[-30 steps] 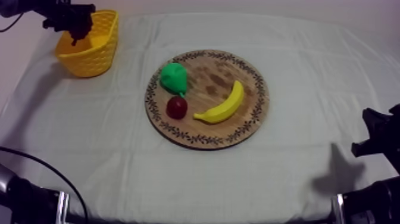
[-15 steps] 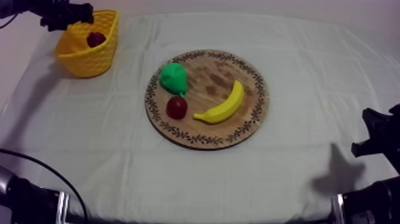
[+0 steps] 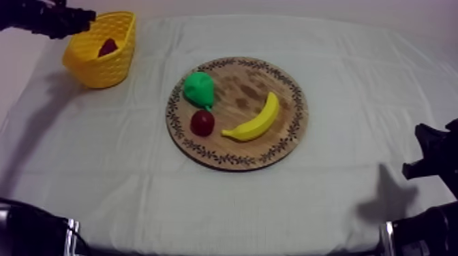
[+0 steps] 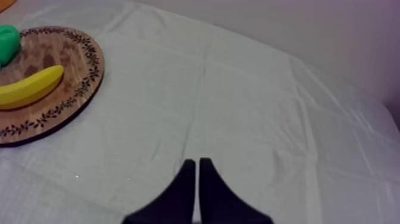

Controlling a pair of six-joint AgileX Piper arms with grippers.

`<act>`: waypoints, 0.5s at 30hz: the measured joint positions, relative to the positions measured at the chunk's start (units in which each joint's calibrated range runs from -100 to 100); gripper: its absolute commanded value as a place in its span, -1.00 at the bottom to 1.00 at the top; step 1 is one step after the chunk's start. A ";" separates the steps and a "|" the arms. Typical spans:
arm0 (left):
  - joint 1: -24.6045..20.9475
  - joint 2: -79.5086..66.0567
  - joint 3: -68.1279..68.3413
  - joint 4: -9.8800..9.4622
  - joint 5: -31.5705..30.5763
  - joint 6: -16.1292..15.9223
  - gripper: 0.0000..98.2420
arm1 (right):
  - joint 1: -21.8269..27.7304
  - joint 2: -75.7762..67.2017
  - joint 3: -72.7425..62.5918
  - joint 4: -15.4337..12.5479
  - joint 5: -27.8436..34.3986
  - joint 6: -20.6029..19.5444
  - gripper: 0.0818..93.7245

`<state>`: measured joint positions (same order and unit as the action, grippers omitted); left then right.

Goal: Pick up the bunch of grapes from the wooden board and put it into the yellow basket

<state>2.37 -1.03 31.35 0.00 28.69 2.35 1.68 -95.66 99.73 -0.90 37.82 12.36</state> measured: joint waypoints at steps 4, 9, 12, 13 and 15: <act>-0.26 -9.37 8.87 -0.31 0.06 -0.43 -0.84 | 0.00 0.00 0.00 0.00 0.00 0.00 -1.00; -0.79 -21.18 20.20 -0.37 2.51 -1.56 -0.97 | 0.00 0.00 0.00 0.00 0.00 0.00 -1.00; -1.08 -28.85 26.51 -0.37 3.06 -2.35 -0.99 | 0.00 0.00 0.00 0.00 0.00 0.00 -1.00; -1.15 -31.44 28.68 -0.37 3.15 -2.35 -0.99 | 0.00 0.00 0.00 0.00 0.00 0.00 -1.00; -1.13 -36.10 32.41 0.00 3.35 -2.81 -1.00 | 0.00 0.00 0.00 0.00 0.00 0.00 -1.00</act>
<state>1.24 -37.13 63.76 0.00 32.04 -0.45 1.68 -95.66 99.73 -0.90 37.82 12.36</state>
